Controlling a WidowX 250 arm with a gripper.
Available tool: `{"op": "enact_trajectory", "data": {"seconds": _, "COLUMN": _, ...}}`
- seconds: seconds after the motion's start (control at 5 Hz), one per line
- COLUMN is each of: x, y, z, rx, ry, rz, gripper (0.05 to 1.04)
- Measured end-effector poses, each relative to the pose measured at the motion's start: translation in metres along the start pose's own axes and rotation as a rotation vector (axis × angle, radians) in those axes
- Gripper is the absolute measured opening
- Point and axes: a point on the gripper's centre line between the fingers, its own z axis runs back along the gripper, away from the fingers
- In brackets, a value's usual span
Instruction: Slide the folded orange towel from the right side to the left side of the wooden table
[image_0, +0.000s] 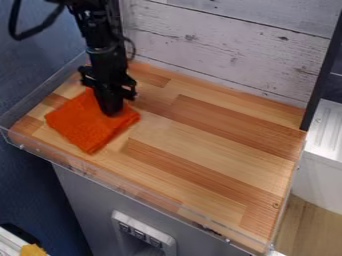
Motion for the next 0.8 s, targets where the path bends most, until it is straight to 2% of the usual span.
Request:
{"op": "enact_trajectory", "data": {"seconds": 0.2, "x": -0.007, "y": -0.003, "z": 0.016, "rx": -0.009, "ry": 0.026, "rz": 0.026, "gripper": 0.461}}
{"op": "enact_trajectory", "data": {"seconds": 0.4, "x": -0.011, "y": -0.015, "z": 0.047, "rx": 0.007, "ry": -0.005, "rz": 0.031, "gripper": 0.784}}
{"op": "enact_trajectory", "data": {"seconds": 0.6, "x": -0.022, "y": -0.033, "z": 0.068, "rx": 0.021, "ry": -0.017, "rz": 0.024, "gripper": 0.995}}
{"op": "enact_trajectory", "data": {"seconds": 0.8, "x": -0.031, "y": -0.051, "z": 0.087, "rx": 0.036, "ry": -0.041, "rz": 0.015, "gripper": 1.0}}
